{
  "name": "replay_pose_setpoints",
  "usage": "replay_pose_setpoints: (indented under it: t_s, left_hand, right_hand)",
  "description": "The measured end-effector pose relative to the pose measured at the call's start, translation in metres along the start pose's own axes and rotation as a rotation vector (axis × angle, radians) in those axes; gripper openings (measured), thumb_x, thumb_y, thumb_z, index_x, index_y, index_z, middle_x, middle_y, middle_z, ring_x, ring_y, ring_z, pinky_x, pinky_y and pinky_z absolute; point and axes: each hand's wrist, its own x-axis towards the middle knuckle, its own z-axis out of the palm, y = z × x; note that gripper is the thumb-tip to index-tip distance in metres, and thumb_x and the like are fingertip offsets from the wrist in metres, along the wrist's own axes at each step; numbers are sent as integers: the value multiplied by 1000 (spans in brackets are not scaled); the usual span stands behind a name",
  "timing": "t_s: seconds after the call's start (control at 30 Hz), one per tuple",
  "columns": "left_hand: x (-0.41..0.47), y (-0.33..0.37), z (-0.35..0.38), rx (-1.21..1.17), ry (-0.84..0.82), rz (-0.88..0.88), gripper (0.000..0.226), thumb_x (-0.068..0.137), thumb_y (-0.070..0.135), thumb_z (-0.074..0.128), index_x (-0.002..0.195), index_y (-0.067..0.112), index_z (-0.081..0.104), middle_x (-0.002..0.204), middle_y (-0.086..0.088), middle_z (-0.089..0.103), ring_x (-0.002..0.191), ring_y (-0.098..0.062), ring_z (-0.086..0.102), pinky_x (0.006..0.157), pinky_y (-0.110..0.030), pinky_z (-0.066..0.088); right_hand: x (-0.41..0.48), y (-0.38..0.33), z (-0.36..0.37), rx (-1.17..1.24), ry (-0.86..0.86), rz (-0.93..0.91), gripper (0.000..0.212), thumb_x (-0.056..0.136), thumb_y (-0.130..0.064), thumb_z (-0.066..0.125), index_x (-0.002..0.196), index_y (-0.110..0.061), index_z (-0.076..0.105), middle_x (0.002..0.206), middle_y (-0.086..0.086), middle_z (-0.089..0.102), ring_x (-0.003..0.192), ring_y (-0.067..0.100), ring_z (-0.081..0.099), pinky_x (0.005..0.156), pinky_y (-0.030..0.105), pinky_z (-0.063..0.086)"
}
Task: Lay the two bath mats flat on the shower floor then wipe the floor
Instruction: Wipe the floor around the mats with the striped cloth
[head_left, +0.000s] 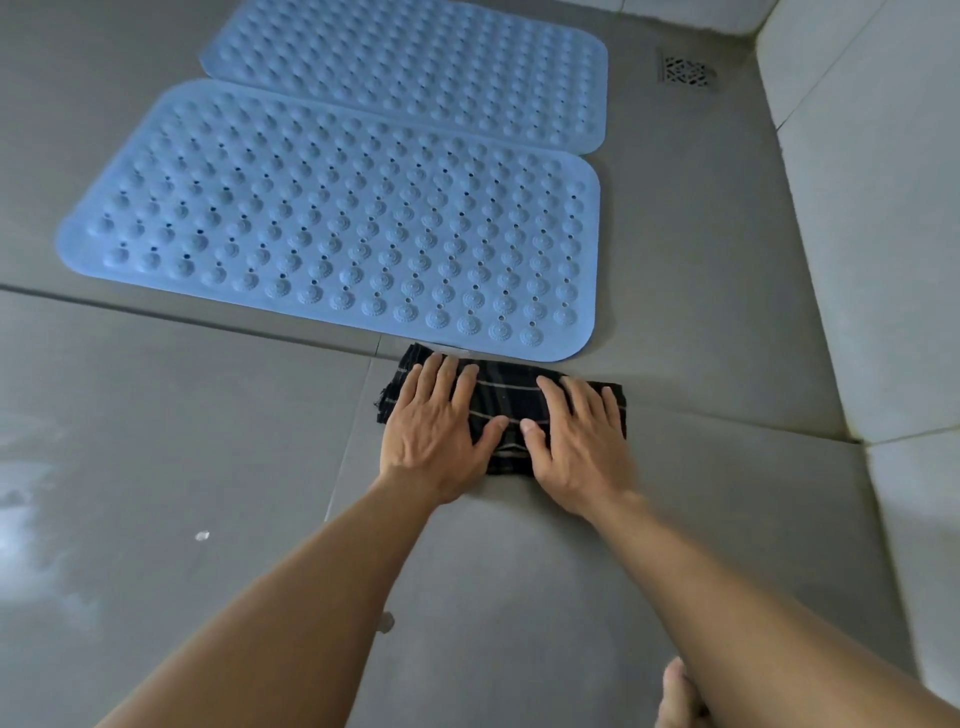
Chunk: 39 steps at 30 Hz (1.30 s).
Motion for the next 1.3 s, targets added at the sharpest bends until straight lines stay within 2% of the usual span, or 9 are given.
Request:
replay_pose_setpoints:
  t_s: [0.13,0.27,0.5,0.7,0.83,0.97,1.07,1.2,1.3]
  left_hand:
    - [-2,-31,-5,1,26,-50,75,94,67,25,149,18,38,156,-8,35,150,-30,18,124,-44,11]
    - [-1,-59,-14,32,44,-42,71,94,68,24,145,21,42,148,-6,43,140,-30,30,118,-41,16]
    - [-15,-101,-19,24,2,-65,76,93,74,20,153,29,30,163,-3,25,152,-26,14,125,-42,5]
    - [-22,-141,-33,47,45,-107,74,93,75,22,151,31,36,157,-7,32,146,-28,25,123,-42,15]
    - [-20,-167,-38,60,4,-94,75,93,76,17,153,35,31,160,-4,29,149,-25,19,125,-41,10]
    - [-22,-200,-43,77,2,-106,76,92,77,15,153,36,31,160,-3,30,150,-24,18,124,-44,13]
    - [-24,-228,-49,88,4,-118,75,92,77,16,152,36,33,160,-2,32,149,-24,20,124,-44,13]
    - [-27,-268,-62,86,-2,-120,76,91,78,17,152,37,34,159,-1,32,149,-23,22,124,-43,13]
    - [-29,-297,-69,99,-8,-119,77,90,79,14,152,37,33,160,0,31,149,-22,22,124,-41,12]
  right_hand:
    - [9,-29,5,-17,-22,-2,63,93,-50,35,140,-13,52,134,13,55,126,34,50,113,55,32]
    - [16,-57,12,-16,-9,15,61,93,-49,37,136,-11,55,131,15,56,123,34,52,110,55,33]
    - [12,-95,17,-6,-25,-24,62,94,-51,34,140,-11,50,136,15,55,129,33,48,112,53,31]
    - [23,-133,25,-18,-29,-62,64,95,-52,31,135,-8,54,138,16,54,130,34,49,112,54,33]
    - [30,-154,30,-16,-42,-84,64,95,-52,32,136,-7,54,139,17,52,129,35,49,110,55,34]
    - [39,-179,34,2,-47,-160,68,94,-50,31,137,-4,55,147,17,48,134,34,47,112,54,35]
    - [49,-200,40,19,-86,-247,71,94,-50,28,144,-3,48,149,16,47,140,31,40,118,54,25]
    - [58,-228,49,52,-142,-335,71,95,-53,21,156,-17,29,159,16,34,148,29,27,121,50,18]
    - [65,-252,51,47,-184,-371,74,94,-55,13,158,-20,22,162,15,26,150,29,21,121,48,15]
